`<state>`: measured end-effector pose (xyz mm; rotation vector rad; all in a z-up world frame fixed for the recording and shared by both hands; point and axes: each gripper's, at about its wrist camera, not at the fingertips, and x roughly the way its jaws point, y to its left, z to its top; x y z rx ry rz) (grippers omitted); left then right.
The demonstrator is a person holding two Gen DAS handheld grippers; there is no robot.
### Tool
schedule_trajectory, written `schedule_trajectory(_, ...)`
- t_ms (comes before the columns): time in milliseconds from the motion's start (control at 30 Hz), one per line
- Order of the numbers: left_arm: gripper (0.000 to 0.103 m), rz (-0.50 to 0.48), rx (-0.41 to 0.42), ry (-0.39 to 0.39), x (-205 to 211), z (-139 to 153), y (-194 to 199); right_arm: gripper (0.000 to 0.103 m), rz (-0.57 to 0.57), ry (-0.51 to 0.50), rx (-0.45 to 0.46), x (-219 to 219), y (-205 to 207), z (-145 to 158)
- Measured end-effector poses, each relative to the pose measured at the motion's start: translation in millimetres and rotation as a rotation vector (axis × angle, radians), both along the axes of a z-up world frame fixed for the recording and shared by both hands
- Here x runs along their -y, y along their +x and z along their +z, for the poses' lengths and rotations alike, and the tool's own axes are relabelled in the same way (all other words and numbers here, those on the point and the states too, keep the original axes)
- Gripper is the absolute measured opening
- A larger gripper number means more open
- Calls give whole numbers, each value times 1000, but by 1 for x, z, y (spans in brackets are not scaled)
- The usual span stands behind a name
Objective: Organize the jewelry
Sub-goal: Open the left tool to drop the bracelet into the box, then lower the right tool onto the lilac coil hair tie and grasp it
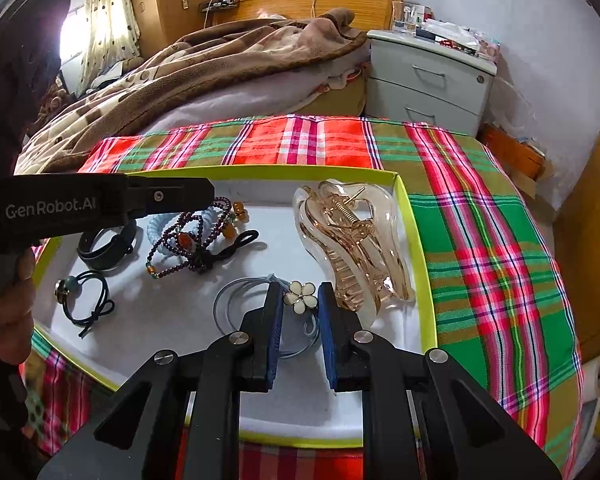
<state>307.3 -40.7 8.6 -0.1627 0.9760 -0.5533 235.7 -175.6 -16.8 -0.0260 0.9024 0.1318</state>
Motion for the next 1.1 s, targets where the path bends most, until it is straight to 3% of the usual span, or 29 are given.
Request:
schedule_trajectory(200, 8, 5, -2, 5, -3, 3, -3, 23, -2, 10, 5, 0, -1, 2)
schedule_trajectory(333, 18, 1, 4, 22, -3, 5, -9, 24, -14, 21, 18, 2, -5, 6)
schedule_trajectory(467, 23, 3, 9, 22, -4, 9, -18, 38, -27, 40, 37, 4, -12, 12)
schedule_trajectory(733, 33, 14, 33, 34, -12, 19, -44, 38, -33, 74, 79, 3, -34, 27)
schedule_trajectory(1100, 38, 47, 64, 10, -38, 28, -102, 38, -38, 120, 91, 11, -86, 36)
